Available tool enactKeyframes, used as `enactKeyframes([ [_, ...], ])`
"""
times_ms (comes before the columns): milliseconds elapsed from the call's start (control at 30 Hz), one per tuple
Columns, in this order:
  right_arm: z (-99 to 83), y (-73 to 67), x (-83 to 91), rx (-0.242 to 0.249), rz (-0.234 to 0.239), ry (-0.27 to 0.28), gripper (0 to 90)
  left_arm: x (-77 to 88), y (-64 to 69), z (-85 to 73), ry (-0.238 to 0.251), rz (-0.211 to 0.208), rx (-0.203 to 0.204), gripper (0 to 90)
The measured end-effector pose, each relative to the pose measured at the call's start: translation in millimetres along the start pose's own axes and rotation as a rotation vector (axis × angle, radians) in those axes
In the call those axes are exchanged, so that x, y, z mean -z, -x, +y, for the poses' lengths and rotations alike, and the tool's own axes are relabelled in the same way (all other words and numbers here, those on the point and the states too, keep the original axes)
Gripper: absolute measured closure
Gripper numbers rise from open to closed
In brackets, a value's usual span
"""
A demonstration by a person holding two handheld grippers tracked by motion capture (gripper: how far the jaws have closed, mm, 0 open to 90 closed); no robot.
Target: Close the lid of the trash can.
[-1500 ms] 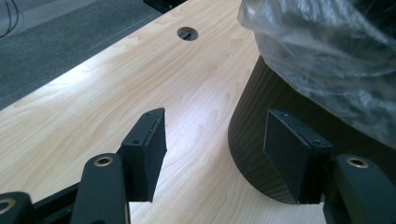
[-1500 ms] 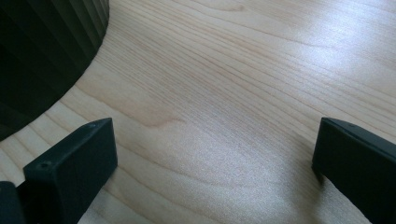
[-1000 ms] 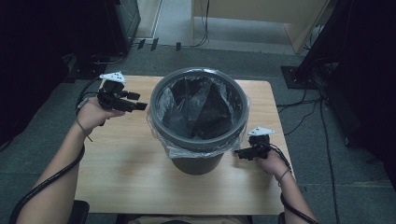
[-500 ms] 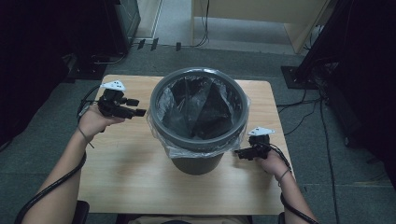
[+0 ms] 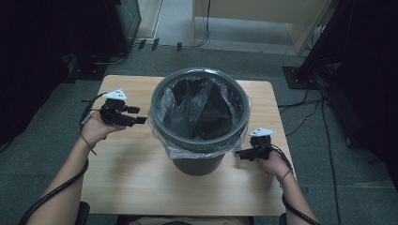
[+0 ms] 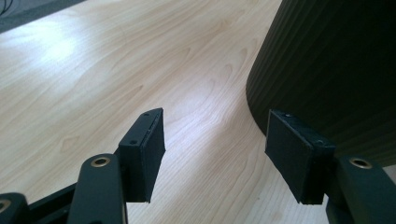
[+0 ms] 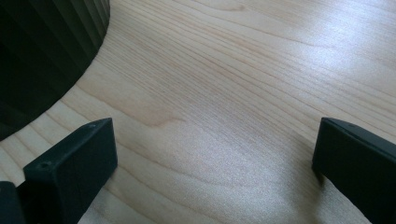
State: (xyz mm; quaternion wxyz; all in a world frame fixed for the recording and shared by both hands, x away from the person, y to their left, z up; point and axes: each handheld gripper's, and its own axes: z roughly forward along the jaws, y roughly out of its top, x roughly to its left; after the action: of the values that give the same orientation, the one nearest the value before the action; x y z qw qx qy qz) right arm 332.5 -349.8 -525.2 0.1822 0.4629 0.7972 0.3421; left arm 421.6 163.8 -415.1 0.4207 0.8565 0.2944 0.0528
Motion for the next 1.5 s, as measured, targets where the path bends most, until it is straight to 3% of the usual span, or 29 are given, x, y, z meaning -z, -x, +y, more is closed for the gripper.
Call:
enactKeyframes([
  [567, 0.1, -0.2, 0.1, -0.003, 0.000, -0.001, 0.0, -15.9, -6.6, -38.9, 0.002, 0.009, 0.050, 35.5],
  [833, 0.1, -0.2, 0.1, -0.003, 0.001, -0.001, 0.0, -21.2, -6.0, -49.4, 0.009, 0.028, 0.035, 34.4],
  [1100, 0.1, -0.2, 0.1, -0.003, 0.000, -0.001, 0.0, -27.9, -19.4, -72.0, -0.011, 0.050, 0.075, 34.4],
  [1333, 0.4, -0.2, -0.1, -0.003, 0.000, -0.002, 0.0, -31.2, -21.8, -78.5, -0.013, 0.081, 0.074, 33.4],
  [1500, 0.4, -0.2, -0.1, -0.003, -0.001, -0.002, 0.0, -38.8, -18.5, -80.3, -0.052, 0.081, 0.043, 32.7],
])
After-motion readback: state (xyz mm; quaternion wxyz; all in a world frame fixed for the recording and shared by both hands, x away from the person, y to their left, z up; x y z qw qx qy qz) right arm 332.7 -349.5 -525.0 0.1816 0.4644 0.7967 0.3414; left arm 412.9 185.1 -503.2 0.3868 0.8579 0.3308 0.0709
